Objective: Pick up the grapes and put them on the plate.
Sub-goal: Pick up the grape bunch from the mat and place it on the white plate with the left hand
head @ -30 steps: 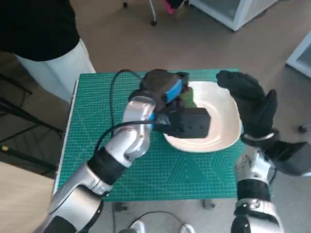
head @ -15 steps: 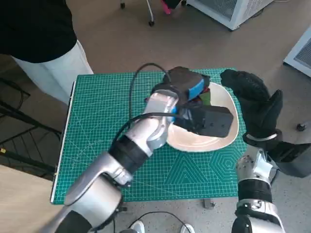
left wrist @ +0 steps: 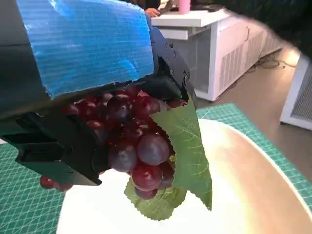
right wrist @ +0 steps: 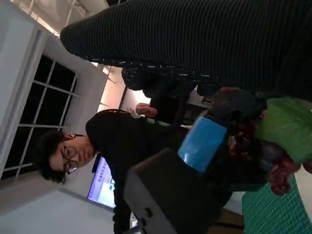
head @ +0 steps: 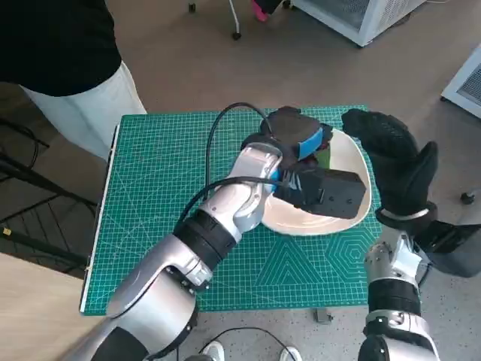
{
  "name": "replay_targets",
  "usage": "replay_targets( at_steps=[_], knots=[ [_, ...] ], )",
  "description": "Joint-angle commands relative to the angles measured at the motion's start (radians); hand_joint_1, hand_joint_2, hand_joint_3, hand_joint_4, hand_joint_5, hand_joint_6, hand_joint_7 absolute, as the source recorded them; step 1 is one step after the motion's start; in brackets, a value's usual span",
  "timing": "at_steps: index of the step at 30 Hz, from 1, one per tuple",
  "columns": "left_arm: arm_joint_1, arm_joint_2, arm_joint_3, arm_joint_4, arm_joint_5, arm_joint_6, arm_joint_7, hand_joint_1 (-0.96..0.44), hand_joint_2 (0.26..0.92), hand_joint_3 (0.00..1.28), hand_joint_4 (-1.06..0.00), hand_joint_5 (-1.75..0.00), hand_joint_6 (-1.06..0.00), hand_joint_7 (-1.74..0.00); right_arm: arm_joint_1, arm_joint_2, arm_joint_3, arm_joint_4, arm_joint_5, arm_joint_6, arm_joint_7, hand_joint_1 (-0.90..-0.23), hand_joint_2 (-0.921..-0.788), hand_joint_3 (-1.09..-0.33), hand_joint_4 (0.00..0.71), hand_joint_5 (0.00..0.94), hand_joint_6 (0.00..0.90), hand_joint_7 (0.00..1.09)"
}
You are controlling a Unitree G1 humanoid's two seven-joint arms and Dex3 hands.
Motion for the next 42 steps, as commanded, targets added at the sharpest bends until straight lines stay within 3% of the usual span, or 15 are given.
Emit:
replay_targets(
  at_steps=[1, 4, 6, 11, 13, 16, 18, 19, 23, 26, 31, 42],
  knots=[
    [-0.035, -0.007, -0.002, 0.032, -0.005, -0.013, 0.015, 0.32, 0.857, 0.49, -0.35, -1.62, -0.66, -0.39, 0.027, 0.008, 0.002, 0.001, -0.010, -0.002, -0.014, -0.581, -0.921, -0.566, 0.324, 0.000, 0.440, 0.00],
    [-0.035, -0.008, 0.007, 0.046, -0.015, -0.018, 0.016, 0.15, 0.892, 0.41, -0.34, -1.57, -0.49, -0.97, 0.027, 0.008, 0.004, 0.002, -0.012, -0.004, -0.018, -0.580, -0.921, -0.568, 0.324, 0.000, 0.440, 0.00],
    [-0.034, -0.010, 0.019, 0.056, -0.030, -0.022, 0.013, 0.08, 0.906, 0.37, -0.35, -1.54, -0.43, -1.22, 0.027, 0.008, 0.005, 0.004, -0.013, -0.005, -0.021, -0.579, -0.921, -0.568, 0.324, 0.000, 0.440, 0.00],
    [-0.041, -0.018, 0.062, 0.094, -0.093, -0.029, -0.032, 0.01, 0.909, 0.31, -0.41, -1.46, -0.42, -1.38, 0.025, 0.008, 0.007, 0.011, -0.013, -0.005, -0.025, -0.577, -0.921, -0.569, 0.325, 0.000, 0.440, 0.00],
    [-0.048, -0.023, 0.084, 0.115, -0.127, -0.030, -0.070, 0.08, 0.876, 0.35, -0.44, -1.46, -0.38, -1.16, 0.024, 0.009, 0.008, 0.013, -0.013, -0.004, -0.027, -0.574, -0.921, -0.569, 0.324, 0.000, 0.440, 0.00],
    [-0.059, -0.023, 0.111, 0.142, -0.171, -0.043, -0.133, 0.26, 0.773, 0.51, -0.49, -1.49, -0.30, -0.50, 0.023, 0.010, 0.010, 0.013, -0.014, -0.002, -0.030, -0.571, -0.921, -0.569, 0.324, 0.000, 0.440, 0.00],
    [-0.065, -0.019, 0.121, 0.157, -0.191, -0.057, -0.173, 0.29, 0.788, 0.47, -0.47, -1.44, -0.24, -0.25, 0.022, 0.010, 0.011, 0.012, -0.015, 0.000, -0.032, -0.569, -0.921, -0.570, 0.325, 0.000, 0.440, 0.00],
    [-0.067, -0.017, 0.124, 0.162, -0.198, -0.064, -0.190, 0.22, 0.816, 0.38, -0.43, -1.29, -0.21, -0.18, 0.022, 0.010, 0.012, 0.011, -0.015, 0.001, -0.032, -0.568, -0.921, -0.570, 0.325, 0.000, 0.440, 0.00],
    [-0.069, -0.011, 0.130, 0.166, -0.213, -0.082, -0.231, -0.17, 0.836, 0.11, -0.16, -0.39, -0.17, -0.05, 0.024, 0.009, 0.014, 0.008, -0.013, 0.003, -0.034, -0.565, -0.921, -0.570, 0.324, 0.000, 0.440, 0.00],
    [-0.068, -0.011, 0.127, 0.164, -0.213, -0.082, -0.235, -0.28, 0.831, 0.03, -0.05, -0.12, -0.15, -0.01, 0.025, 0.008, 0.014, 0.007, -0.011, 0.004, -0.033, -0.562, -0.921, -0.571, 0.324, 0.000, 0.440, 0.00],
    [-0.062, -0.008, 0.126, 0.161, -0.210, -0.089, -0.219, -0.32, 0.825, 0.01, -0.01, -0.02, -0.11, 0.00, 0.024, 0.006, 0.015, 0.008, -0.012, 0.005, -0.036, -0.560, -0.921, -0.571, 0.324, 0.001, 0.440, 0.00],
    [-0.052, 0.004, 0.123, 0.158, -0.205, -0.125, -0.183, -0.40, 0.836, 0.01, 0.00, 0.00, -0.08, 0.00, 0.023, 0.005, 0.019, 0.007, -0.015, 0.006, -0.041, -0.559, -0.921, -0.573, 0.326, 0.001, 0.440, 0.00]
  ],
)
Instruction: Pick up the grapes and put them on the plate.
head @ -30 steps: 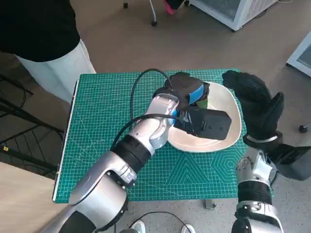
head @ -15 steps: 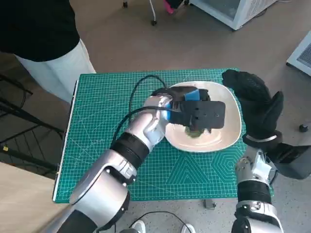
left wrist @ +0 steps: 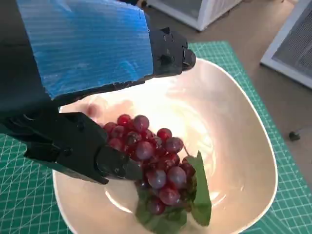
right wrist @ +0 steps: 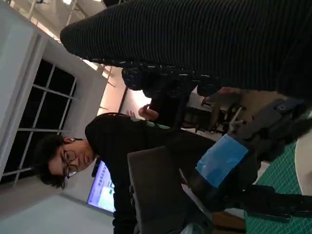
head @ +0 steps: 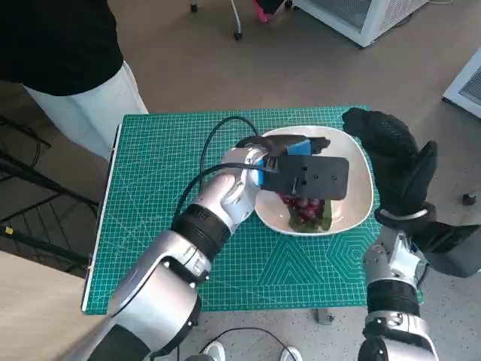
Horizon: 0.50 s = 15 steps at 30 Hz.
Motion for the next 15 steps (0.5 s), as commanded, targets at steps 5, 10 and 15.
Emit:
replay_targets(
  at_steps=[5, 10, 15],
  knots=[
    [-0.004, 0.020, 0.011, -0.009, -0.010, -0.049, 0.042, -0.43, 0.877, 0.02, 0.00, 0.00, -0.06, 0.00, 0.022, 0.002, 0.004, 0.006, -0.014, 0.010, -0.010, -0.559, -0.921, -0.574, 0.327, 0.001, 0.439, 0.00],
    [0.011, 0.039, 0.012, -0.021, -0.005, -0.093, 0.094, -0.46, 0.913, 0.04, 0.00, 0.00, -0.06, 0.00, 0.020, 0.003, 0.006, 0.007, -0.015, 0.010, -0.011, -0.559, -0.921, -0.574, 0.327, 0.001, 0.439, 0.00],
    [0.042, 0.082, 0.018, -0.066, -0.004, -0.130, 0.144, -0.48, 0.920, 0.08, 0.00, 0.00, -0.08, -0.01, 0.018, 0.006, 0.010, 0.009, -0.018, 0.007, -0.014, -0.559, -0.921, -0.574, 0.327, 0.001, 0.439, 0.00]
  ],
)
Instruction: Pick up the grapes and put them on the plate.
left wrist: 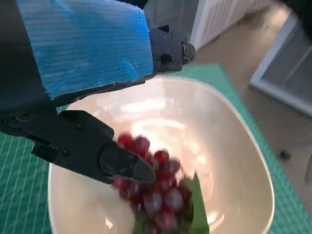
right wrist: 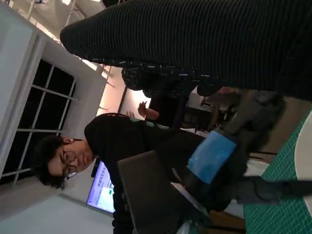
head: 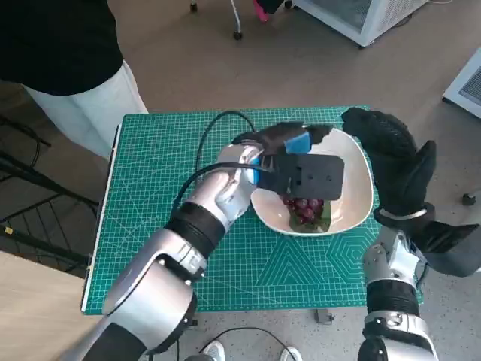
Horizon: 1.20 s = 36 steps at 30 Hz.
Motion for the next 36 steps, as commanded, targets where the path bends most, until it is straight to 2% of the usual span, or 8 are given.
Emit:
replay_targets(
  at_steps=[1, 9, 15, 19, 23, 29, 36],
  knots=[
    [0.041, 0.053, 0.015, -0.060, -0.006, -0.040, 0.047, -0.49, 0.920, 0.09, 0.00, 0.00, -0.08, -0.01, 0.017, 0.007, 0.004, 0.008, -0.017, 0.007, -0.009, -0.559, -0.921, -0.574, 0.327, 0.001, 0.439, 0.00],
    [0.168, 0.182, 0.111, -0.270, -0.079, -0.088, 0.040, -0.48, 0.921, 0.12, -0.03, -0.01, -0.14, -0.03, 0.017, 0.009, 0.007, 0.003, -0.016, 0.007, -0.010, -0.561, -0.921, -0.571, 0.329, 0.001, 0.441, 0.00],
    [0.297, 0.257, 0.291, -0.397, -0.310, -0.194, -0.062, -0.47, 0.921, 0.17, -0.05, -0.01, -0.12, -0.02, 0.014, 0.013, 0.009, 0.004, -0.018, 0.004, -0.014, -0.563, -0.921, -0.568, 0.330, 0.002, 0.442, 0.00],
    [0.404, 0.252, 0.416, -0.499, -0.494, -0.240, -0.112, -0.46, 0.921, 0.23, -0.03, 0.00, -0.06, 0.00, 0.010, 0.015, 0.011, 0.009, -0.018, 0.002, -0.016, -0.563, -0.921, -0.567, 0.330, 0.002, 0.442, 0.00],
    [0.500, 0.226, 0.493, -0.576, -0.617, -0.286, -0.125, -0.48, 0.921, 0.30, -0.02, 0.00, -0.01, 0.00, 0.004, 0.018, 0.012, 0.015, -0.021, 0.001, -0.021, -0.562, -0.921, -0.567, 0.330, 0.001, 0.442, 0.00],
    [0.624, 0.211, 0.552, -0.652, -0.704, -0.356, -0.129, -0.49, 0.921, 0.35, -0.03, -0.01, 0.00, 0.00, -0.003, 0.029, 0.016, 0.017, -0.026, 0.001, -0.031, -0.568, -0.921, -0.563, 0.333, 0.002, 0.445, 0.00],
    [0.723, 0.210, 0.583, -0.716, -0.743, -0.395, -0.135, -0.48, 0.921, 0.38, -0.07, -0.02, -0.03, -0.01, -0.006, 0.044, 0.021, 0.017, -0.045, -0.006, -0.049, -0.574, -0.921, -0.559, 0.343, 0.006, 0.448, 0.00]
  ],
)
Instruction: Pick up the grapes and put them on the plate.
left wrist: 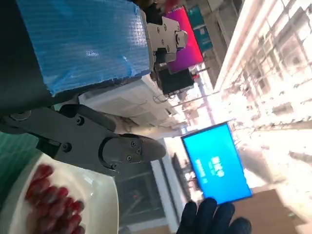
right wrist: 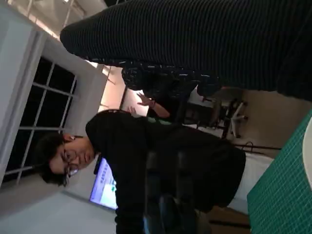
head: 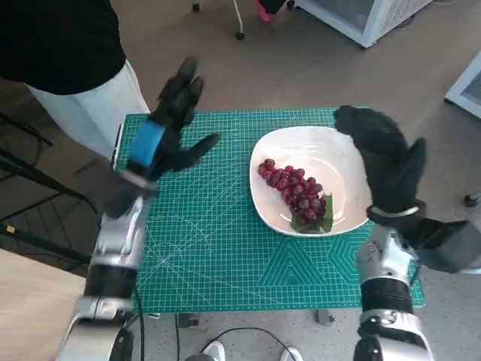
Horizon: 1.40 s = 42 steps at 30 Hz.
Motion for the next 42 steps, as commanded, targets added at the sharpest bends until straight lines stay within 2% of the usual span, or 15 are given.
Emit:
replay_targets(
  at_steps=[1, 19, 42],
  knots=[
    [0.055, -0.012, 0.021, -0.060, -0.030, -0.044, -0.001, -0.48, 0.921, 0.39, -0.07, -0.02, -0.03, -0.01, 0.009, 0.011, 0.004, 0.011, -0.018, -0.001, -0.020, -0.574, -0.921, -0.559, 0.346, 0.007, 0.448, 0.00],
    [0.190, -0.058, 0.030, -0.162, -0.039, -0.121, 0.018, -0.44, 0.921, 0.44, -0.09, -0.01, -0.08, -0.03, 0.018, 0.004, 0.019, -0.007, -0.028, 0.005, -0.029, -0.569, -0.921, -0.564, 0.353, 0.006, 0.444, 0.00],
    [0.230, -0.064, 0.014, -0.136, 0.003, -0.199, 0.050, -0.39, 0.921, 0.43, -0.12, -0.01, -0.10, -0.04, 0.022, -0.001, 0.021, -0.006, -0.026, 0.014, -0.026, -0.580, -0.921, -0.564, 0.352, 0.002, 0.444, 0.00]
  ],
)
